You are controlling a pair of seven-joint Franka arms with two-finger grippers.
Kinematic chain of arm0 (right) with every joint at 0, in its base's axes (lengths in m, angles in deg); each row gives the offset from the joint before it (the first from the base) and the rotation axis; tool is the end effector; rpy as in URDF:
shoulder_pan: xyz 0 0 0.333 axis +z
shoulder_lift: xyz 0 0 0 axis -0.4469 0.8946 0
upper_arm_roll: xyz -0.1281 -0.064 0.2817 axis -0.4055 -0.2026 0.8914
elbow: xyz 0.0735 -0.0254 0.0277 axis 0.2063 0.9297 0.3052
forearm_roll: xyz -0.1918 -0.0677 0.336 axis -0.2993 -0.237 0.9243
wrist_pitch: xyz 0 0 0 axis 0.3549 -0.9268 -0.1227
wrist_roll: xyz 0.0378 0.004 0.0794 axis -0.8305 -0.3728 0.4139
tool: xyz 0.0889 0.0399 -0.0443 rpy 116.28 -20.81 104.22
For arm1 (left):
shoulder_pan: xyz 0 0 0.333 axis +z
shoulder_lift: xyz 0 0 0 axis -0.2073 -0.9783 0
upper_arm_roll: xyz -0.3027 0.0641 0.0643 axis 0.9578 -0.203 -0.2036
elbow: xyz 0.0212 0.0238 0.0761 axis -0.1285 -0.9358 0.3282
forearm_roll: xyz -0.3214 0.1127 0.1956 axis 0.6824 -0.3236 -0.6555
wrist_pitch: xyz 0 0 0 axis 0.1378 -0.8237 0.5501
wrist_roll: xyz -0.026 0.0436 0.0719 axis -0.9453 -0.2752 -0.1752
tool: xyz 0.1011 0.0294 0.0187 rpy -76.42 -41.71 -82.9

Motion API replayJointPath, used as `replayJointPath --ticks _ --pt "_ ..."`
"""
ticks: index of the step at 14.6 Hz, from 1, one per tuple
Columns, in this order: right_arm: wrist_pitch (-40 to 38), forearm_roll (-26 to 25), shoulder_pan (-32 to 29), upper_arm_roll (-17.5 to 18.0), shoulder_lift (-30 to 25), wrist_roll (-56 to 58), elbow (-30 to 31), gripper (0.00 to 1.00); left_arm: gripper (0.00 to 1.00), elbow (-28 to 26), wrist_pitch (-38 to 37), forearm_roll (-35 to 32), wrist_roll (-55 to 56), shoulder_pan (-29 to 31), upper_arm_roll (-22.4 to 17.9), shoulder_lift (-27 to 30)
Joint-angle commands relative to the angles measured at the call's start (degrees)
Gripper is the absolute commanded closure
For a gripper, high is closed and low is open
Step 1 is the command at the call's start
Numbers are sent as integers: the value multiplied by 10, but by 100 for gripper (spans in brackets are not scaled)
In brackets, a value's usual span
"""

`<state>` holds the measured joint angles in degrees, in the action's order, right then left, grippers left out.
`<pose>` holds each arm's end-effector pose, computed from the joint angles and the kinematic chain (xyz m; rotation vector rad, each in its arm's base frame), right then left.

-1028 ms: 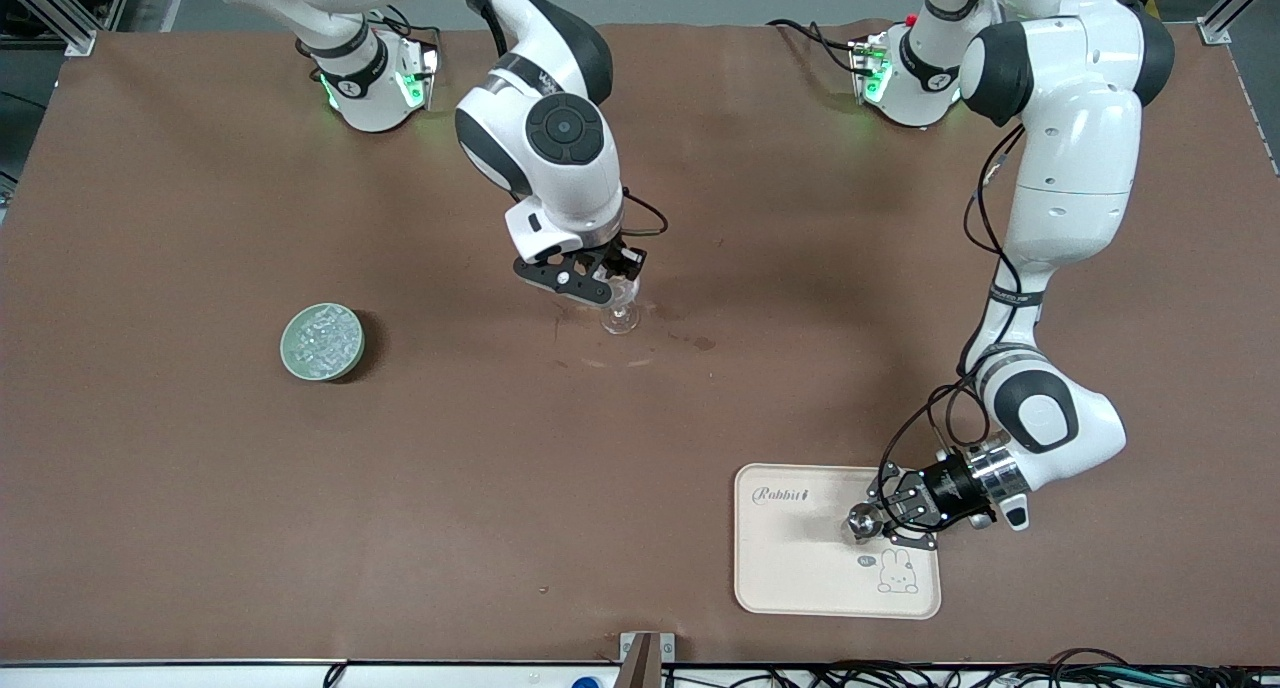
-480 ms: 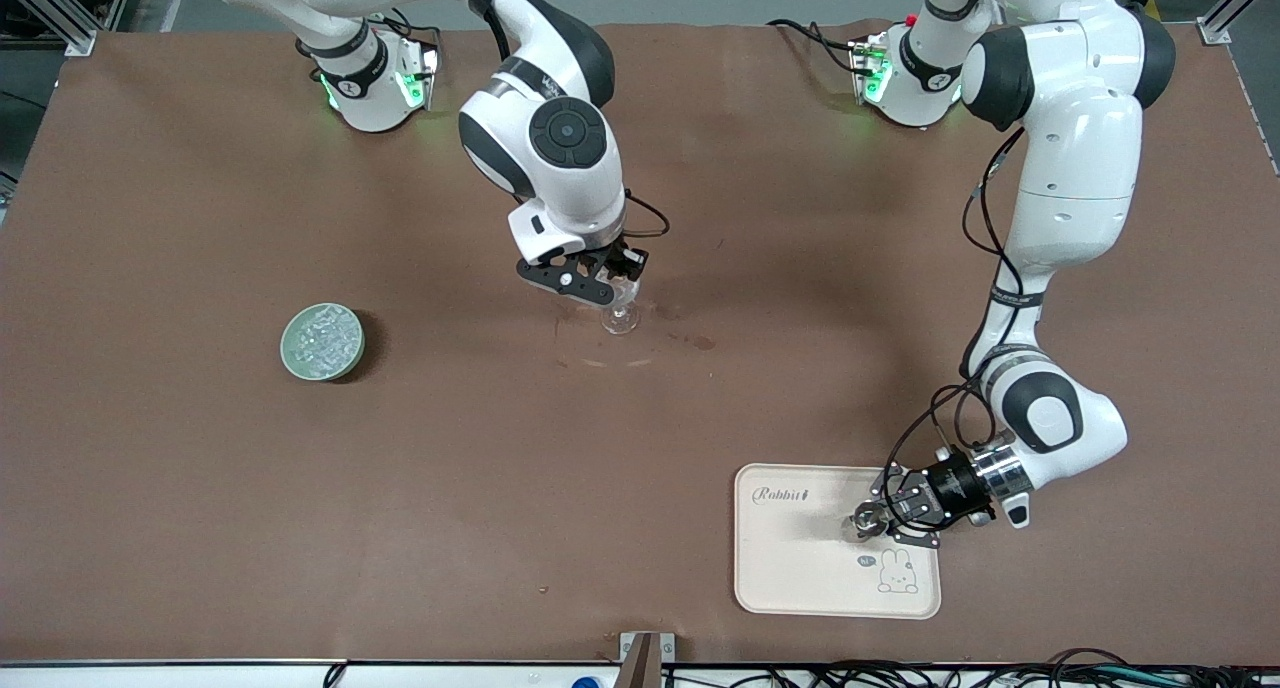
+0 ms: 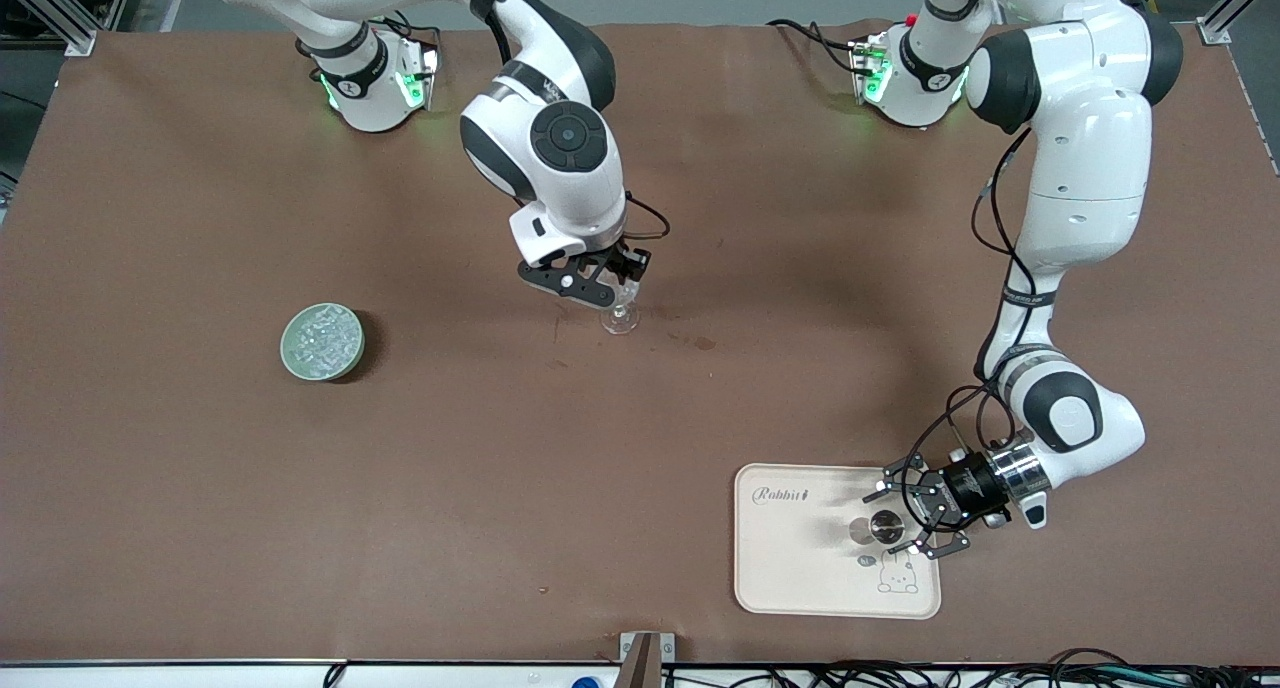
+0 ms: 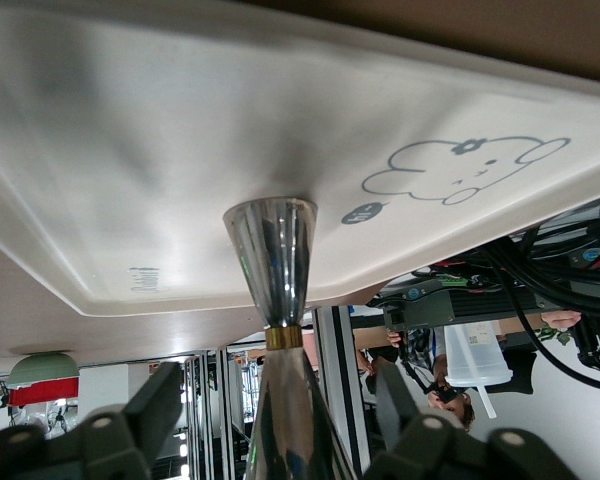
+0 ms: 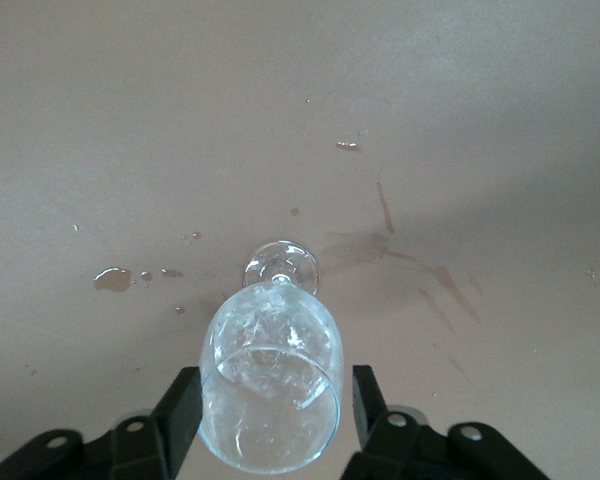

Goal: Pour wine and add ice with both arms

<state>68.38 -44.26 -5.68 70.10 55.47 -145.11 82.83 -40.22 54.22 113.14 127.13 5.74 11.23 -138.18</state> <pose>0.4886 0.4692 0.3793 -3.0897 0.5541 0.1213 0.7530 -0.0556 0.1413 1.2667 1.5972 -0.6621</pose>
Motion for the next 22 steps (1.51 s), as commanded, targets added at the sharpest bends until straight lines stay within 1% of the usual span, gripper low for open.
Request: replayJointPath --ticks 1,2,3,4,5,6,8,9,10,11,12,14,16,17,18,19,20,21,22 --pt "-4 -8 -7 5 -4 -9 -18 17 0 -25 -48 8 -27 -4 -34 18" --pt "-7 -6 -11 6 -11 -9 -27 5 0 -33 -76 1 -53 -4 -51 26" --pt "-18 -8 -25 7 -25 -9 -29 0 0 -40 -101 -1 -73 -5 -63 35" --pt "-32 -9 -41 10 -44 -3 -29 0 0 -42 -113 -18 -79 -6 -78 44" --pt "-43 -10 -62 18 -70 -4 -29 0 0 -41 -124 -56 -81 -7 -90 53" --pt "-51 -11 -86 24 -99 -1 -28 0 0 -38 -129 -104 -83 -8 -91 63" --pt "-72 -11 -121 14 -145 61 -29 0 0 -30 -130 -184 -84 -9 -92 82" --pt "-91 -11 -125 -16 -165 102 -30 0 0 -17 -130 -218 -84 -9 -93 90" --pt "-114 -9 -120 -64 -183 146 -38 0 0 -12 -130 -256 -84 -5 -94 103" --pt "-133 -4 -118 -102 -197 184 -49 0 0 -8 -127 -278 -86 -5 -94 114" --pt "-149 -3 -120 -135 -204 228 -52 0 0 1 -126 -295 -87 -5 -105 124" --pt "-156 -3 -129 -186 -220 295 -60 0 0 7 -125 -308 -87 -5 -140 144" --pt "-160 -2 -133 -236 -234 363 -60 0 0 7 -125 -312 -87 -4 -152 170" --pt "-175 4 -139 -256 -240 409 -59 0 0 7 -125 -313 -86 -3 -166 197" --pt "-187 22 -147 -274 -246 444 -59 0 0 5 -131 -325 -87 -1 -168 216" --pt "-189 38 -150 -296 -253 479 -59 0 0 5 -135 -372 -90 0 -168 234" --pt "-192 40 -150 -321 -260 520 -57 0 0 5 -136 -442 -116 -1 -158 258" --pt "-197 42 -154 -339 -262 569 -57 0 0 4 -136 -498 -147 -1 -137 279" --pt "-200 44 -170 -345 -263 614 -59 0 0 2 -137 -573 -179 -1 -105 306"
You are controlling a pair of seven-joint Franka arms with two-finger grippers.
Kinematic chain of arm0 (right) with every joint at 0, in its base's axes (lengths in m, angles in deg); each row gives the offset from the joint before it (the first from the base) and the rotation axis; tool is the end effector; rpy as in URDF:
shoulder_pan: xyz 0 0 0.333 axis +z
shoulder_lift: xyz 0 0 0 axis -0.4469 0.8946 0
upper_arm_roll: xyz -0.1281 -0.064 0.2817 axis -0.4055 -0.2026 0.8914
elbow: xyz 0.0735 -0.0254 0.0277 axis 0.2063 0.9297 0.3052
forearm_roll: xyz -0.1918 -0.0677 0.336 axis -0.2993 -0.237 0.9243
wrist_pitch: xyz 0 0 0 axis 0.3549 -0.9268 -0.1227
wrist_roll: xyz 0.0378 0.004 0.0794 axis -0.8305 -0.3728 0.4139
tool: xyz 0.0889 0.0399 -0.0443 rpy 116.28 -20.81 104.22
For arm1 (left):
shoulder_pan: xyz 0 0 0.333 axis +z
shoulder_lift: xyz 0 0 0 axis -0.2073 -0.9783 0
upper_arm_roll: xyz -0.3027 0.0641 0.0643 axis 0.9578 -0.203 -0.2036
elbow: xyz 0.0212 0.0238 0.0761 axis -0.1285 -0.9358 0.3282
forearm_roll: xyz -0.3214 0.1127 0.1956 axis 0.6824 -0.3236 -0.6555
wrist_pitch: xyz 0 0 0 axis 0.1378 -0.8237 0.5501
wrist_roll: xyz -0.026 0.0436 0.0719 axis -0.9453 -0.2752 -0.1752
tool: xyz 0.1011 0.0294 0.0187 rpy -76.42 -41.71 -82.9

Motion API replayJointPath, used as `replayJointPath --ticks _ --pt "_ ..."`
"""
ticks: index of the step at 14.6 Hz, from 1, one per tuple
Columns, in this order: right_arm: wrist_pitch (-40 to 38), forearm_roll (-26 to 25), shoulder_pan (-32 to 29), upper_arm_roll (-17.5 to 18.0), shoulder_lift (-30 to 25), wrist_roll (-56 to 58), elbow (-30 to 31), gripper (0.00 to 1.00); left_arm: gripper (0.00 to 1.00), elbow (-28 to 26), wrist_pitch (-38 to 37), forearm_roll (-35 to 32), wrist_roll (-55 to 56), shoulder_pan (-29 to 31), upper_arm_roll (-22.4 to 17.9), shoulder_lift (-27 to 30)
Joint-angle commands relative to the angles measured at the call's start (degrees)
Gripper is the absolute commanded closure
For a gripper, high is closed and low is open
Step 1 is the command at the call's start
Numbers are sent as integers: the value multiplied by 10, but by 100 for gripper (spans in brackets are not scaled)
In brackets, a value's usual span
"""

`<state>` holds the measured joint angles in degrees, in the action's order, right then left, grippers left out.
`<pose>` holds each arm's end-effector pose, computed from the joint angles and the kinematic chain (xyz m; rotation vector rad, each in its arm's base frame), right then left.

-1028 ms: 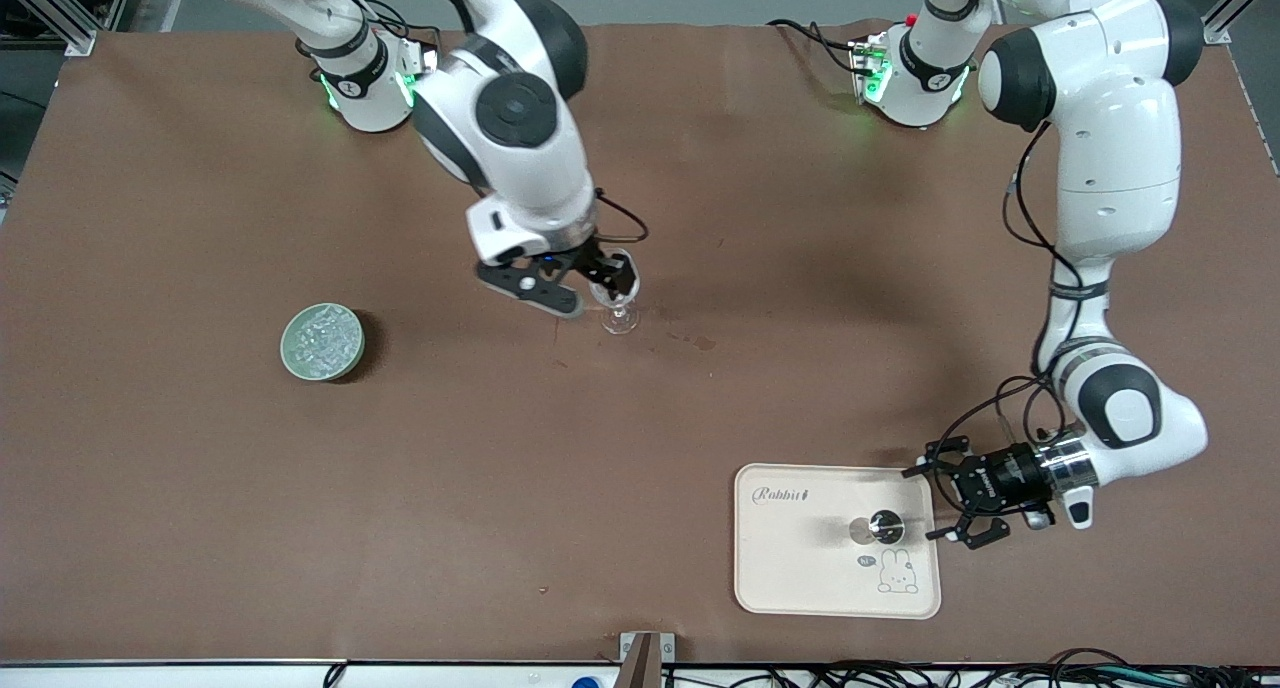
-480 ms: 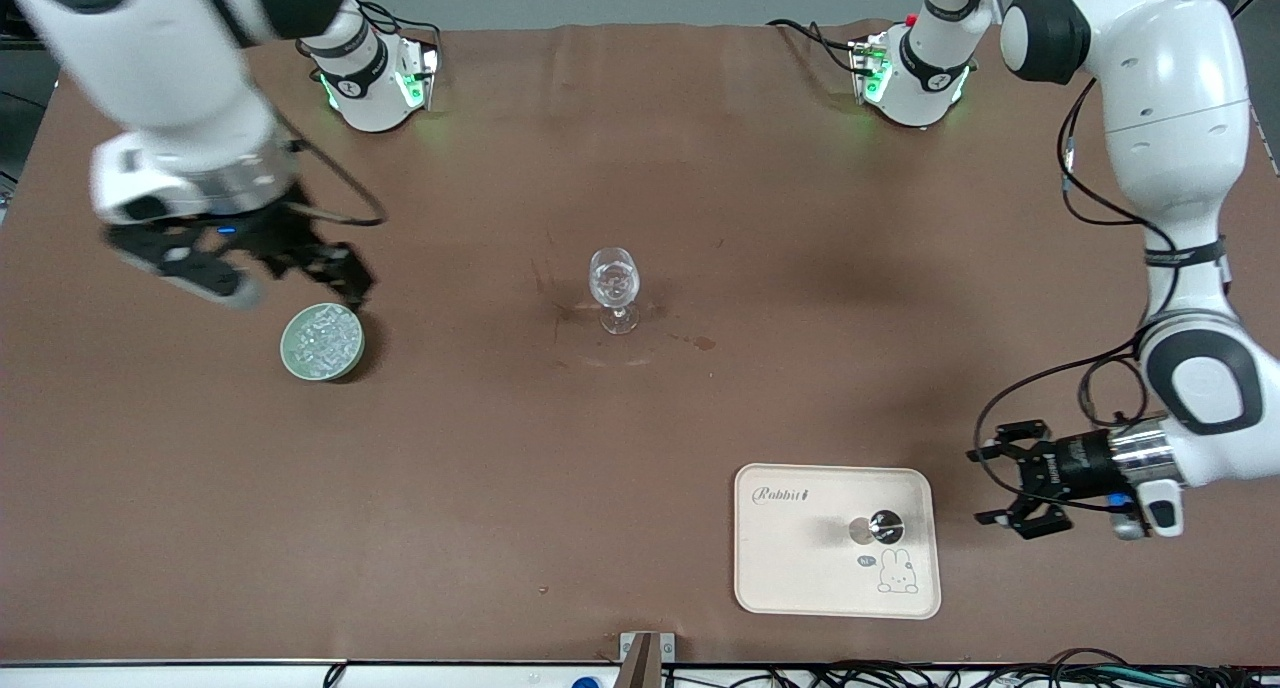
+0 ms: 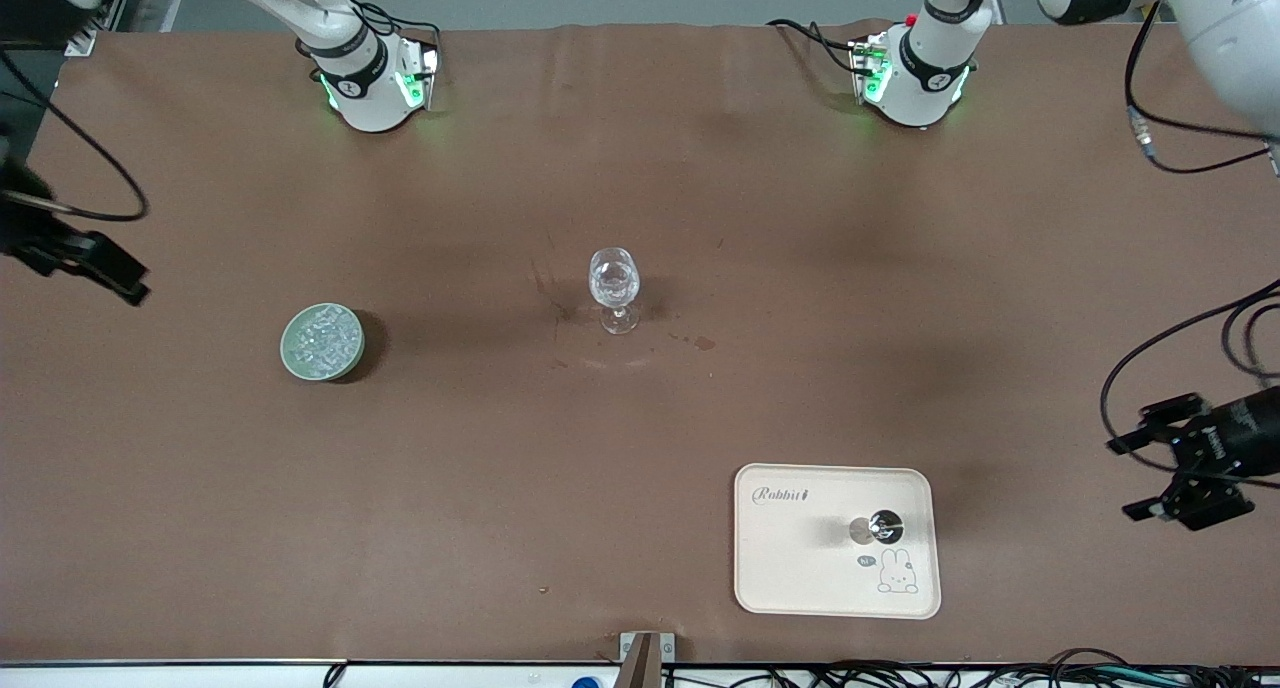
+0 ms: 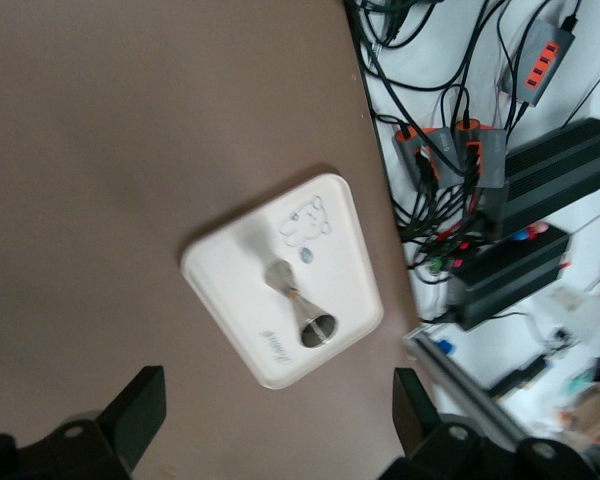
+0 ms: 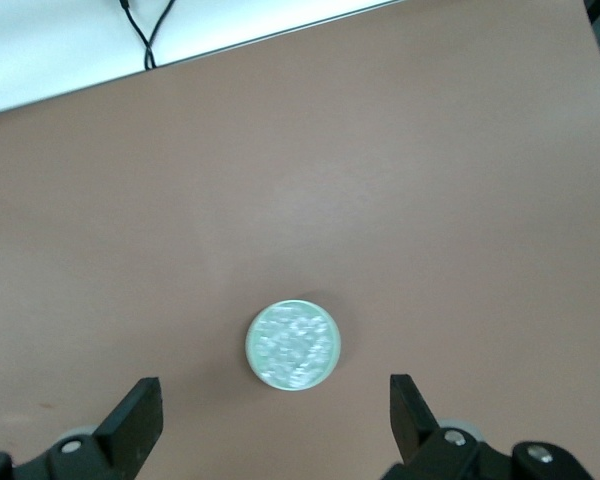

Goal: Pour wine and add ice with both arms

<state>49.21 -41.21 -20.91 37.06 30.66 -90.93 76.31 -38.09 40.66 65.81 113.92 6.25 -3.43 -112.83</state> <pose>0.5810 -0.0063 0.6522 2.9982 -0.4147 0.1983 0.7296 0.0854 0.4606 2.2957 1.2229 -0.0382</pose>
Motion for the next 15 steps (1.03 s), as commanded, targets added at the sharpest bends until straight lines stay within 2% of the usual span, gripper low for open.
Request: replayJointPath --ticks 1,2,3,6,7,9,13,15 --pt "-24 14 -33 -14 -19 104 6 0 0 -20 -2 -178 -67 -3 75 68" --pt "-35 14 -38 -15 -20 110 6 0 0 -22 -2 -245 -87 8 118 86" --pt "-32 14 -38 -12 -20 109 6 0 0 -27 -3 -284 -100 18 155 100" --pt "-13 48 -73 18 -19 100 7 0 0 -37 -73 -380 -178 21 213 152" --pt "-14 49 -71 17 -19 83 7 0 0 -50 -89 -400 -215 21 229 176" --pt "-21 48 -64 17 -19 74 8 0 0 -101 -93 -402 -248 21 234 237" --pt "-22 53 -43 6 -19 37 8 0 0 -231 -88 -418 -276 39 289 370" --pt "-33 55 -45 3 -19 40 10 0 0 -288 -86 -418 -276 37 295 423"
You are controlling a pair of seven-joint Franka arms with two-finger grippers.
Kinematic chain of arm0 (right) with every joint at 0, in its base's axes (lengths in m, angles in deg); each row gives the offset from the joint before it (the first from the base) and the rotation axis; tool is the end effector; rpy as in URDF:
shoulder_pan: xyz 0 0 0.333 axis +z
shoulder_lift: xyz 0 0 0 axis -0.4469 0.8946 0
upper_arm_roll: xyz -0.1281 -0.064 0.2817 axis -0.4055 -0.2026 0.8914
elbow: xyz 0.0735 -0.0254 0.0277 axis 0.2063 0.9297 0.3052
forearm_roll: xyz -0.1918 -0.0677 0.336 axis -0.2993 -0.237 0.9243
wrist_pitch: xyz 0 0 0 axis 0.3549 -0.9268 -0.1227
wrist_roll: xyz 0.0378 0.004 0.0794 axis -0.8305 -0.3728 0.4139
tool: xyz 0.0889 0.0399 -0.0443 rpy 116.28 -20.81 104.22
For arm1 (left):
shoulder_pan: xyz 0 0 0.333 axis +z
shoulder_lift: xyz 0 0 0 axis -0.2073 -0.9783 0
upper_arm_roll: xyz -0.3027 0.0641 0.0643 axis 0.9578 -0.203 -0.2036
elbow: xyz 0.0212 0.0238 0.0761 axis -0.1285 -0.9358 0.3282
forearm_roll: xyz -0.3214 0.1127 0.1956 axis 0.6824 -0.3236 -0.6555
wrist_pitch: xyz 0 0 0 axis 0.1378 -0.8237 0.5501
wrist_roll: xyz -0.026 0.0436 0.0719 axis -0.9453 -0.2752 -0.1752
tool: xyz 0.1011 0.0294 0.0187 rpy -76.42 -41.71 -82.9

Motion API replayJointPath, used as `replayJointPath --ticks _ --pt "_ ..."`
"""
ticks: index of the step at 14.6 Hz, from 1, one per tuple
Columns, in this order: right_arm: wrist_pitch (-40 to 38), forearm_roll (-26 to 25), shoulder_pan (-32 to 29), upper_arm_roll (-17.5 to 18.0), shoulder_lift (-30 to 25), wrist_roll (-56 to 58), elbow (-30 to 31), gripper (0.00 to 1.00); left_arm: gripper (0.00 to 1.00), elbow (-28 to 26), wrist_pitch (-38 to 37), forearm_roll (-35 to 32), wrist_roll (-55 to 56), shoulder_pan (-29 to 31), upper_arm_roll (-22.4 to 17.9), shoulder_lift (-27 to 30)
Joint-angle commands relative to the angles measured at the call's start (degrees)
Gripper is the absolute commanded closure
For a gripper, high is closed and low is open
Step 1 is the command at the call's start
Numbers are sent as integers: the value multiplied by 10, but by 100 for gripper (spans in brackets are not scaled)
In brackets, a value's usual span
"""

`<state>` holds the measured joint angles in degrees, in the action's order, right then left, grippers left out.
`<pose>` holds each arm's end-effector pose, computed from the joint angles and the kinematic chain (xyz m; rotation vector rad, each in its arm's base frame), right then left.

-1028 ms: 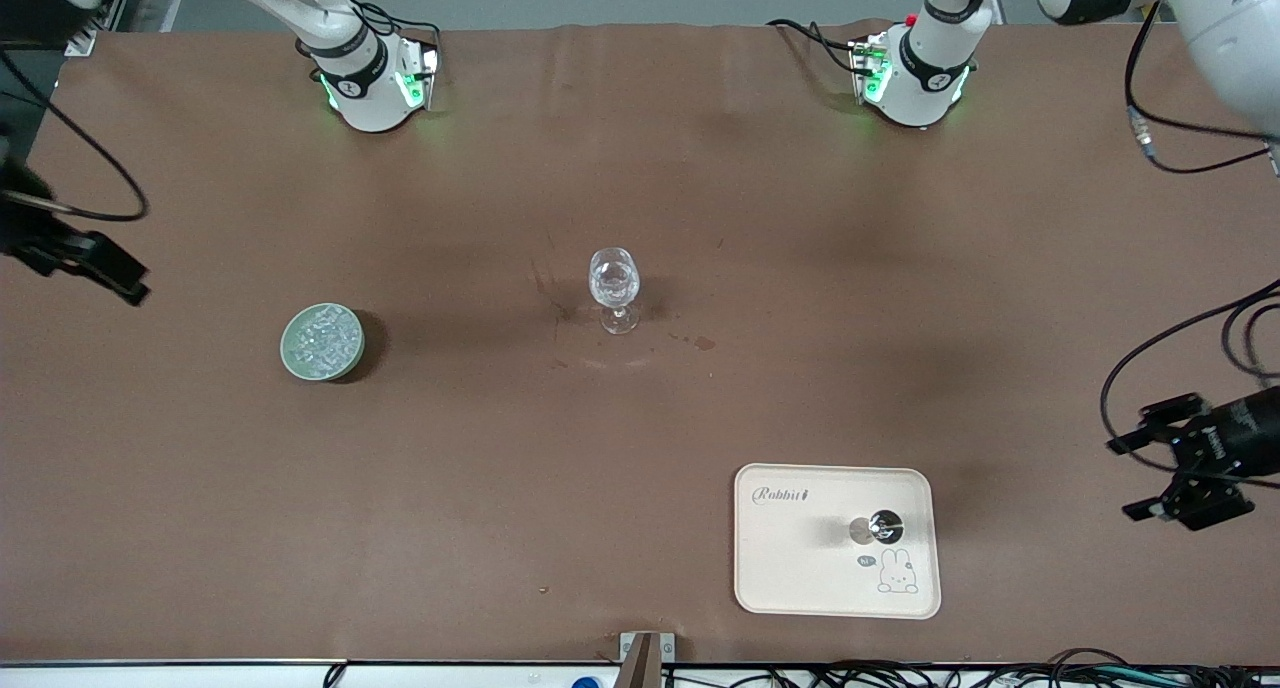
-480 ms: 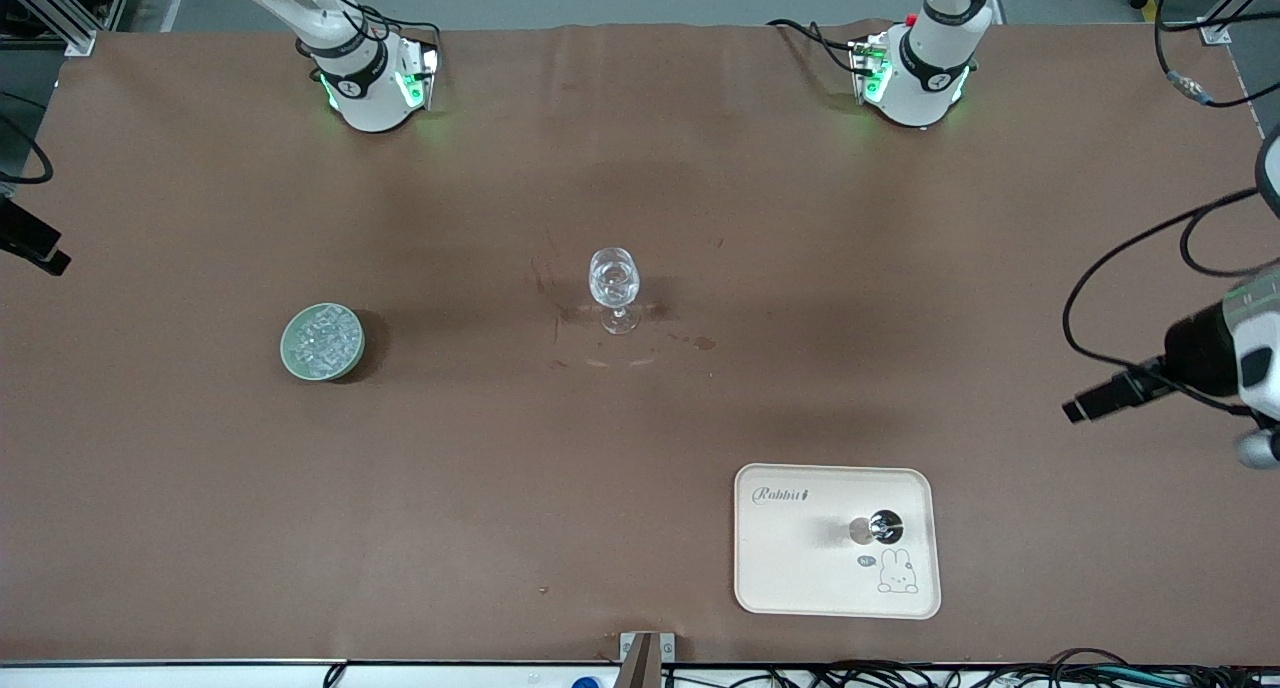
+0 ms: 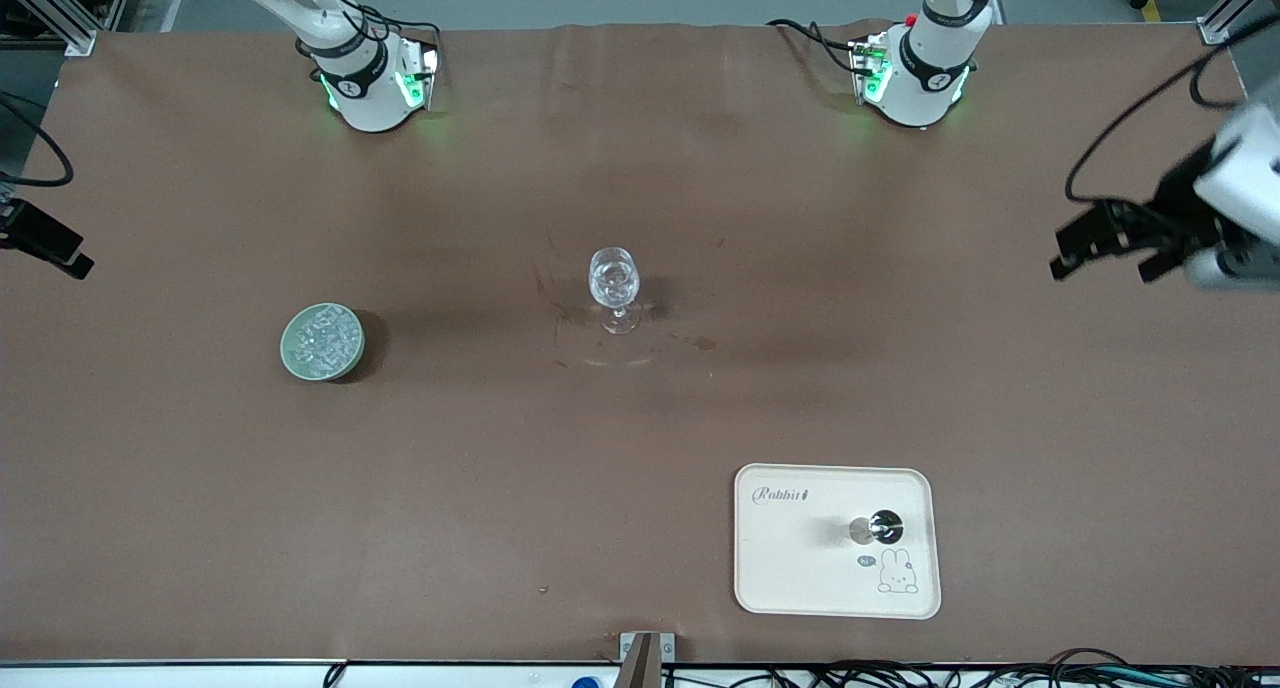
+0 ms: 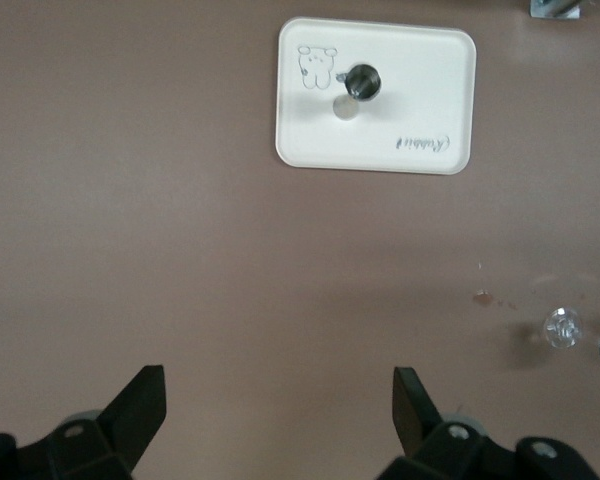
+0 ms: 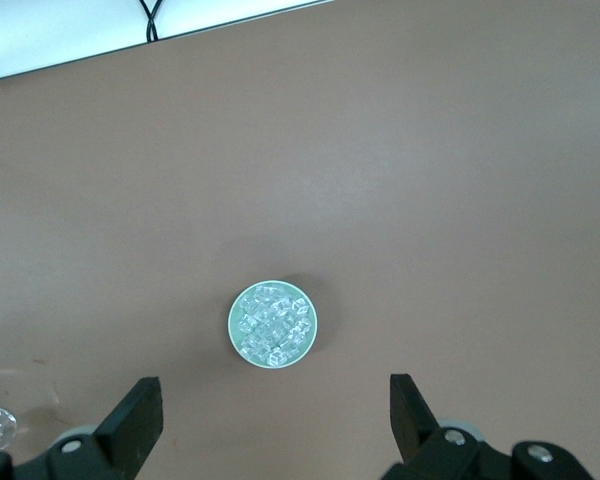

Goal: Pour wine and add ice with both arms

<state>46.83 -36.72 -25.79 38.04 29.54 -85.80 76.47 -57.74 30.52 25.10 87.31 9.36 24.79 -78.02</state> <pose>0.5694 -0.0382 0.6572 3.0740 -0.3939 0.1422 0.5551 -0.0836 0.6405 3.0567 -0.0487 0.1287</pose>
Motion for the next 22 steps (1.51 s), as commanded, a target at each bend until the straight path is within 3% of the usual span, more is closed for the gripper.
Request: replayJointPath --ticks 1,3,5,8,9,11,12,19,22 --pt "-22 12 0 -6 -8 -5 8 0 0 -116 22 -11 -10 3 14 93" --pt "-35 12 5 -6 -8 -2 7 0 0 -161 41 -10 -10 0 16 128" --pt "-34 12 7 -6 -8 0 7 0 0 -143 43 -6 -5 -4 14 114" --pt "-29 40 8 -13 -9 12 9 0 0 -66 10 -9 -1 -25 9 56" --pt "-28 53 11 -30 -8 24 9 0 0 -27 -15 -9 -1 -24 9 28" --pt "-28 45 24 -39 -8 28 8 0 0 56 -63 -11 -4 -22 9 -27" --pt "-28 45 15 -36 -8 29 7 0 0 70 -65 -11 -2 -21 9 -38" --pt "-28 40 7 -27 -7 29 8 0 0 -6 -25 -28 10 -19 14 15" --pt "-28 40 8 -27 -8 29 7 0 0 -9 -25 -29 20 -18 16 16"
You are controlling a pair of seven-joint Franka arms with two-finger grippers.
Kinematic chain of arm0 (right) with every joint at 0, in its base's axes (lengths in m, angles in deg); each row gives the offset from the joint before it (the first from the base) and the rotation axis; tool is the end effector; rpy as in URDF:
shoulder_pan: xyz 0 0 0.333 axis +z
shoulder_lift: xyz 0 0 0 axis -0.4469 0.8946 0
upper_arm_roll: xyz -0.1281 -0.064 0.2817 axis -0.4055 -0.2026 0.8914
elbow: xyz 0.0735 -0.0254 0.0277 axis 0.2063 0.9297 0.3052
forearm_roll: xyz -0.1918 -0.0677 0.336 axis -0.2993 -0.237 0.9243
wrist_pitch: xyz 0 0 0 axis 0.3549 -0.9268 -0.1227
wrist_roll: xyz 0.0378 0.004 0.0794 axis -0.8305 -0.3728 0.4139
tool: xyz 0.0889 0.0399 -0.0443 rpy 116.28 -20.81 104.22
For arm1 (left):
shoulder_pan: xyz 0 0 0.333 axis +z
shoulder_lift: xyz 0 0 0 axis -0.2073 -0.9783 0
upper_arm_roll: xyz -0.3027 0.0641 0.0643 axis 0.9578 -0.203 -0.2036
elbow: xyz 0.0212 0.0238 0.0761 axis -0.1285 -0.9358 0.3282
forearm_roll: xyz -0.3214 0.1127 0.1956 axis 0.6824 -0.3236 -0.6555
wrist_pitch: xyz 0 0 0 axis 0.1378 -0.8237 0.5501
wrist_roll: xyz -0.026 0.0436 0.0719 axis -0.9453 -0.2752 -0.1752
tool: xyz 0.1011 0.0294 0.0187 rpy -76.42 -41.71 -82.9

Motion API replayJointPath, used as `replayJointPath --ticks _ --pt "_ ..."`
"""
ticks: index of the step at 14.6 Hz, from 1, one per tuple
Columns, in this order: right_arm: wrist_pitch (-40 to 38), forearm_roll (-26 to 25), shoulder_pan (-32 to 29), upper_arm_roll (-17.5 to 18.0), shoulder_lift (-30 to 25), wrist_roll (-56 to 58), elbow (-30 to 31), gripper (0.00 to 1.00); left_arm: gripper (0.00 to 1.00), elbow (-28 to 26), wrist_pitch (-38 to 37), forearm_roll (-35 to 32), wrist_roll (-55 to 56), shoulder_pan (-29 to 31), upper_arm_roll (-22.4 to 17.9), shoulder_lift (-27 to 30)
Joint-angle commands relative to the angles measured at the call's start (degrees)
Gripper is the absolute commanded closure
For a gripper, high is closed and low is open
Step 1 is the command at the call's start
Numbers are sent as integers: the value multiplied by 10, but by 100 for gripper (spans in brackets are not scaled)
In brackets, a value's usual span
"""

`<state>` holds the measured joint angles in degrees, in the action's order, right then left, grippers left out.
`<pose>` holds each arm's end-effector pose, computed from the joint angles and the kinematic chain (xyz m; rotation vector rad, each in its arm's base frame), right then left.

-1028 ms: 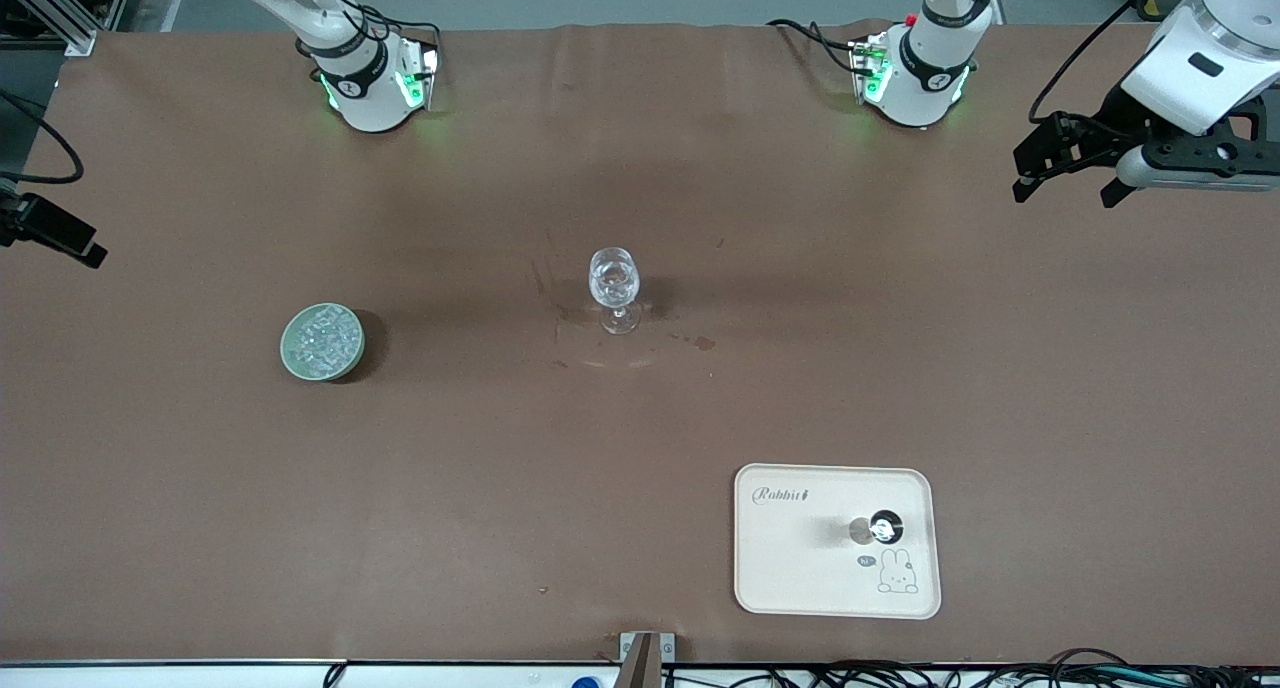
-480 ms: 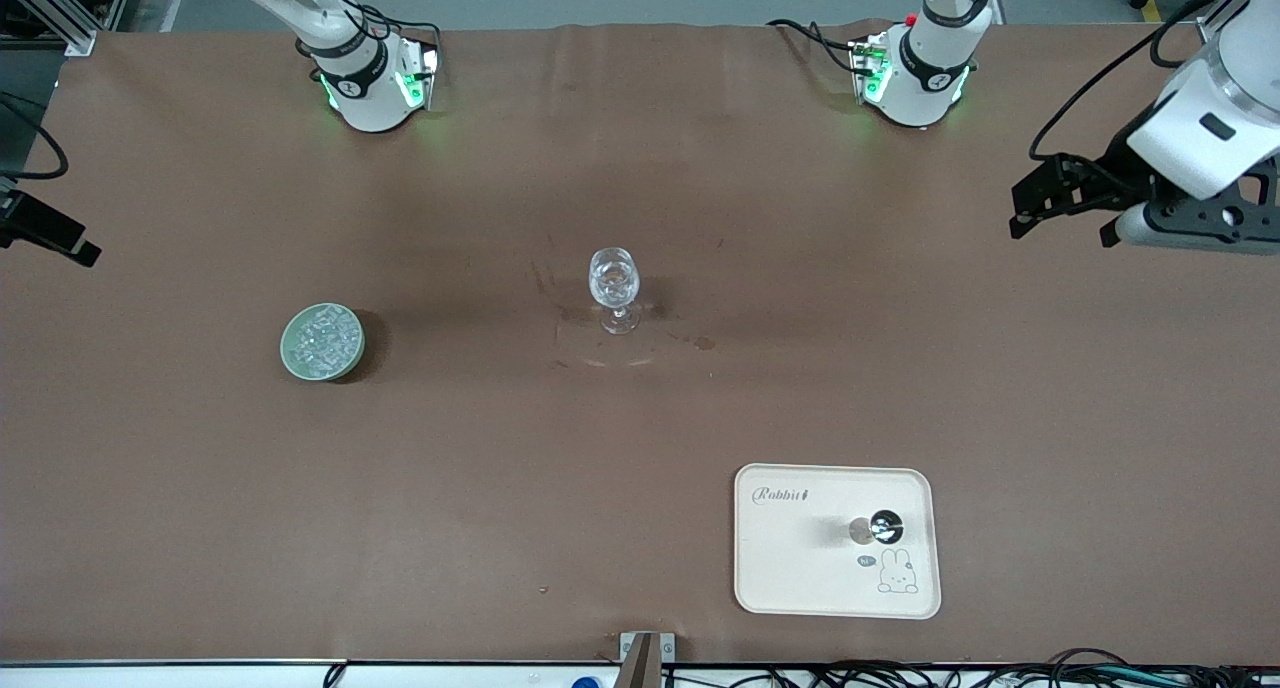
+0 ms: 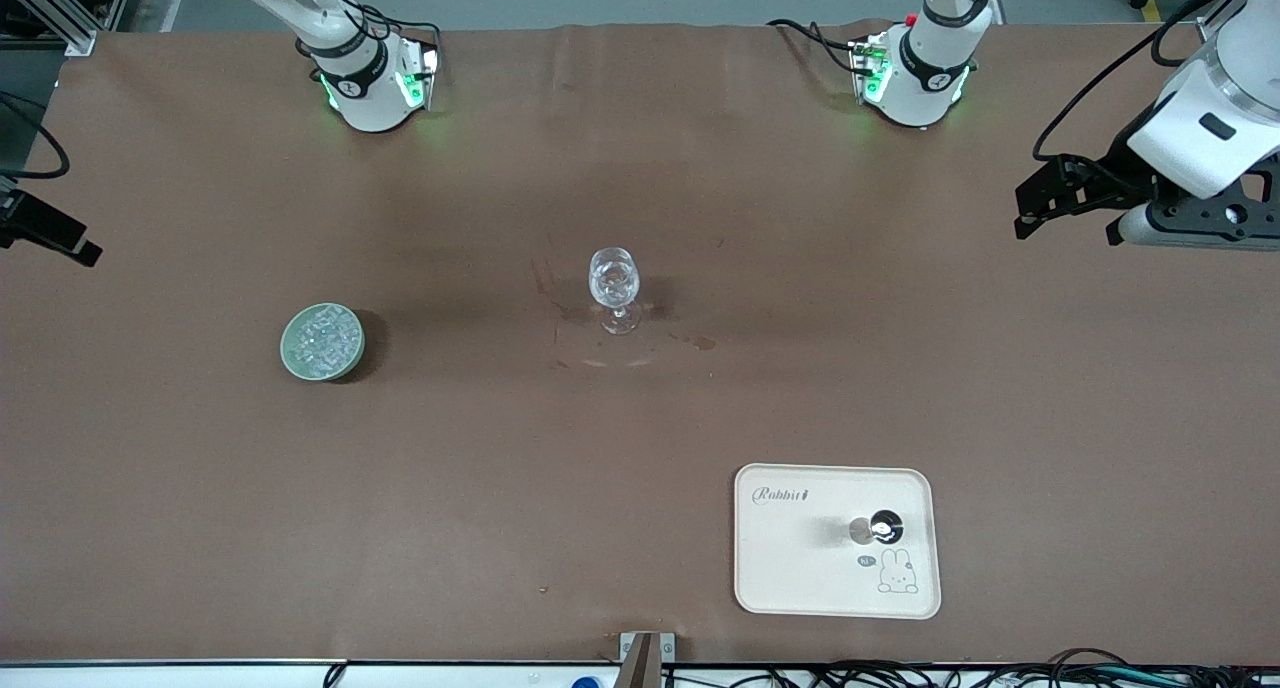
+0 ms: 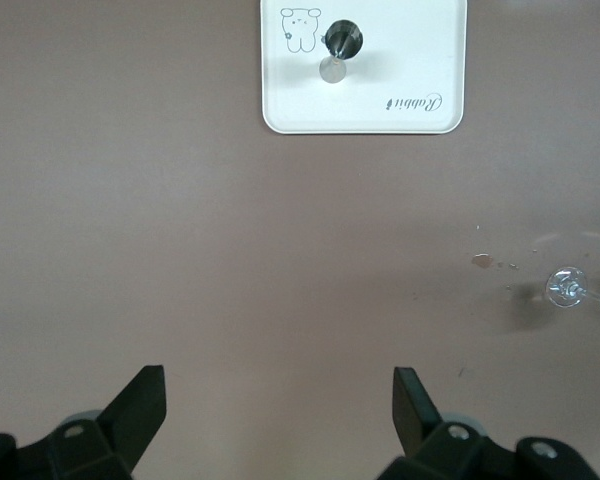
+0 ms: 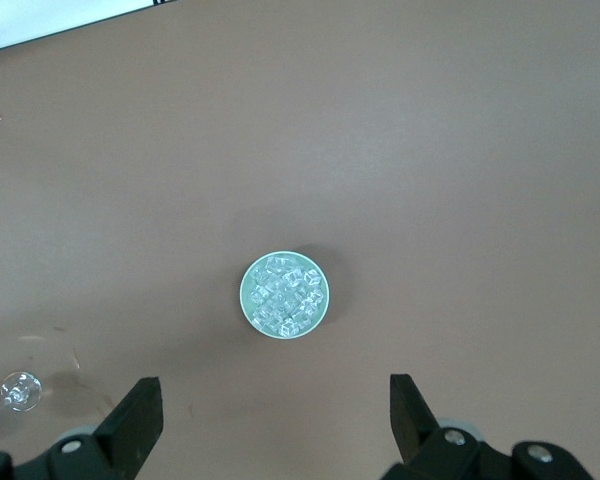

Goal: Pour wine and add ice with both arms

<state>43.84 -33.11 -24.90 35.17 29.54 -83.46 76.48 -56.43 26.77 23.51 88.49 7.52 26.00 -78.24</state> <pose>0.5631 -0.0499 0.6523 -3.1009 0.3835 -0.0568 0.5452 -0.1095 0.6429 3.0887 -0.1038 0.0610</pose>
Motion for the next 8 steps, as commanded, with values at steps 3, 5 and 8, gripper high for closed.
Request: replayJointPath --ticks 3,5,8 --pt "2 3 0 2 -8 5 7 0 0 -23 18 -13 10 0 4 18" --pt "1 4 0 2 -8 5 7 0 0 -23 17 -13 10 0 4 18" --pt "1 4 0 2 -8 5 7 0 0 -23 18 -14 9 0 4 17"
